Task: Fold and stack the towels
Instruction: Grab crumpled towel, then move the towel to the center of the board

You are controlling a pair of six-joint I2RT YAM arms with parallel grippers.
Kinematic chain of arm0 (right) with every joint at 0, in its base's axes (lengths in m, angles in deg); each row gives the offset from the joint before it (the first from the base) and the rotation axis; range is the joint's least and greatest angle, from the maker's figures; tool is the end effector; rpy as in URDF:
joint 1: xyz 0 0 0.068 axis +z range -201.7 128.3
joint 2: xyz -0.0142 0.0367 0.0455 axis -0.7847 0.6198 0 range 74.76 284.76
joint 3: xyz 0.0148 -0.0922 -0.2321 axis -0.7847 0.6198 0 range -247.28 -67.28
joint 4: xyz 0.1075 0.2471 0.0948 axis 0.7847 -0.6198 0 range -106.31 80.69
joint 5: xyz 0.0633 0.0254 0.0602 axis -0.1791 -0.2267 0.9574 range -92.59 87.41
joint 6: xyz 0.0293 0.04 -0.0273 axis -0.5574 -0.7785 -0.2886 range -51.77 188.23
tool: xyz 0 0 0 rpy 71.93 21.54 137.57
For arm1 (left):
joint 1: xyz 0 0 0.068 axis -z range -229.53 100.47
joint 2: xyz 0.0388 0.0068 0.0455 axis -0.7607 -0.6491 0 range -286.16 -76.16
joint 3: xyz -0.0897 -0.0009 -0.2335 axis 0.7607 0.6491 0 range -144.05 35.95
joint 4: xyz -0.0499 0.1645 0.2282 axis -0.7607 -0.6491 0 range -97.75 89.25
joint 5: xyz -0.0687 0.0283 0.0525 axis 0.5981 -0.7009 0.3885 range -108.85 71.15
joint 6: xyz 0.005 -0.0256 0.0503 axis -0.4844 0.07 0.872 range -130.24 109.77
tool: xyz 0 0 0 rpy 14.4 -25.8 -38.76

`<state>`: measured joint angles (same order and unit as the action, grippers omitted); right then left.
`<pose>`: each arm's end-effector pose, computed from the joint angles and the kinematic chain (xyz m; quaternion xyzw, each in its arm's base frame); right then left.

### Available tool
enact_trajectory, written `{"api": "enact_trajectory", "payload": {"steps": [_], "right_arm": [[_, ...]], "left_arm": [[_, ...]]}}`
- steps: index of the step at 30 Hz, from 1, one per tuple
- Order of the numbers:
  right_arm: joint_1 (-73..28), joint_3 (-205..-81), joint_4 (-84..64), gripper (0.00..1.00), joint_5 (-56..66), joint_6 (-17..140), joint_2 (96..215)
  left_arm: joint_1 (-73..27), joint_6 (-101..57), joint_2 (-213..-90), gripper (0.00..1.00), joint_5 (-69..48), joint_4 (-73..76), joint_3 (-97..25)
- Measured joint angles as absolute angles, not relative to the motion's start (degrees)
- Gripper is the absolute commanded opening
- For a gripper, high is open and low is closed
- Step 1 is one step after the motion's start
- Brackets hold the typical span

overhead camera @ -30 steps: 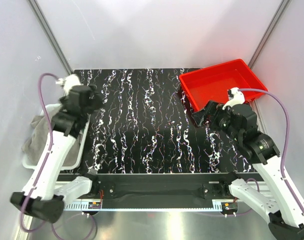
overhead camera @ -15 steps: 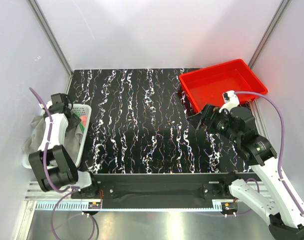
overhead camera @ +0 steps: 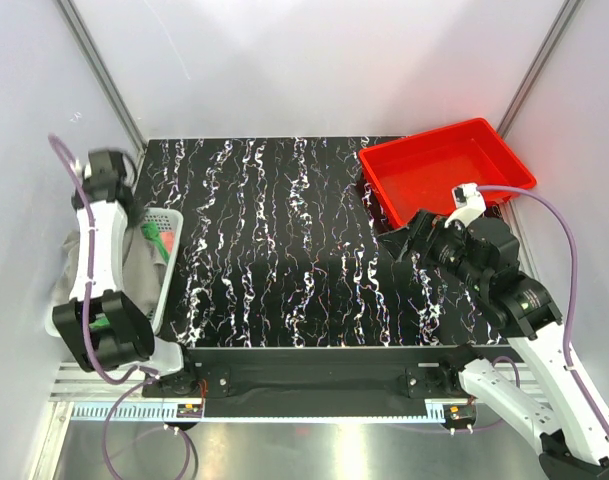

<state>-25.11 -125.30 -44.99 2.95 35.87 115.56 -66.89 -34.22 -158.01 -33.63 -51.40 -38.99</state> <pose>0.1648 0.0868 0.3723 0.0126 0.8108 0.3214 0.4890 0.3045 0.1059 0.2838 -0.3698 0.8782 0.1073 0.2837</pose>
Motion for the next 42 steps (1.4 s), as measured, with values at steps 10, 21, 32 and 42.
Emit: {"api": "enact_trajectory", "payload": {"steps": [10,21,32,42], "right_arm": [[-25.1,-129.7,-46.5,1.0,1.4,36.5,118.5],[-25.1,-133.8,-50.6,1.0,-6.2,39.3,118.1],[-25.1,-125.1,-48.8,0.91,-4.3,39.6,122.4],[-25.1,-134.2,-37.2,0.69,-2.9,42.6,157.8]], "left_arm": [[-40.5,-31.5,-157.5,0.0,-24.6,-56.1,-84.0],[-9.8,-37.3,-148.5,0.0,-11.3,-37.2,-51.7],[5.2,-55.2,-145.9,0.65,-21.8,-31.0,-3.9],[-11.6,-51.5,-143.8,0.71,-23.5,-23.6,-12.9]]}}
